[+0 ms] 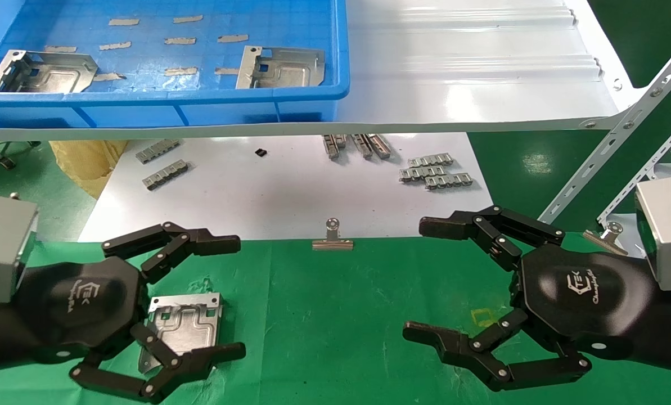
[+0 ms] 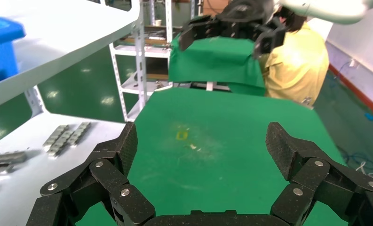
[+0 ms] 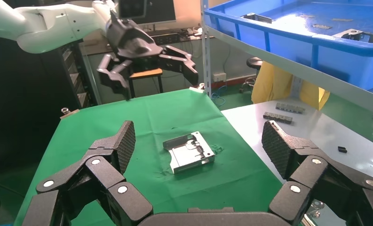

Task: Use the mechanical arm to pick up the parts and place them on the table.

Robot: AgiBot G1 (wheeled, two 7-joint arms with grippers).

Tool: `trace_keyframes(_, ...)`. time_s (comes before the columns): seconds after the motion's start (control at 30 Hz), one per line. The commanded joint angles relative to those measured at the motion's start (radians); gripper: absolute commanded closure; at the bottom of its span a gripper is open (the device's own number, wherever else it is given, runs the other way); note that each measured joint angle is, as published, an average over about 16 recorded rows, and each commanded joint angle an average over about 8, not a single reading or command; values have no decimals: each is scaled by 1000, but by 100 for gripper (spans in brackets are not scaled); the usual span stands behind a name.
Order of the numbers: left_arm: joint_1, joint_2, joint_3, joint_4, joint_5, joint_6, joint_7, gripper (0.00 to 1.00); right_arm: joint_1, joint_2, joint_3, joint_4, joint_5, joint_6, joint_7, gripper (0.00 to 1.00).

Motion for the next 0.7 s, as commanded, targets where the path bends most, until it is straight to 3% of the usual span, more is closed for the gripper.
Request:
trace_keyframes(0.03,18,-7,-20,-33,-10,-4,-20,0,0,0,0,0,0,0,0,0)
trace_keyframes(0.3,66,-25,-73,-124,-38,-13,-70,0,0,0,0,0,0,0,0,0)
trace_keyframes(0.7,64,-25,-70,-118,-38,-14,-67,0,0,0,0,0,0,0,0,0)
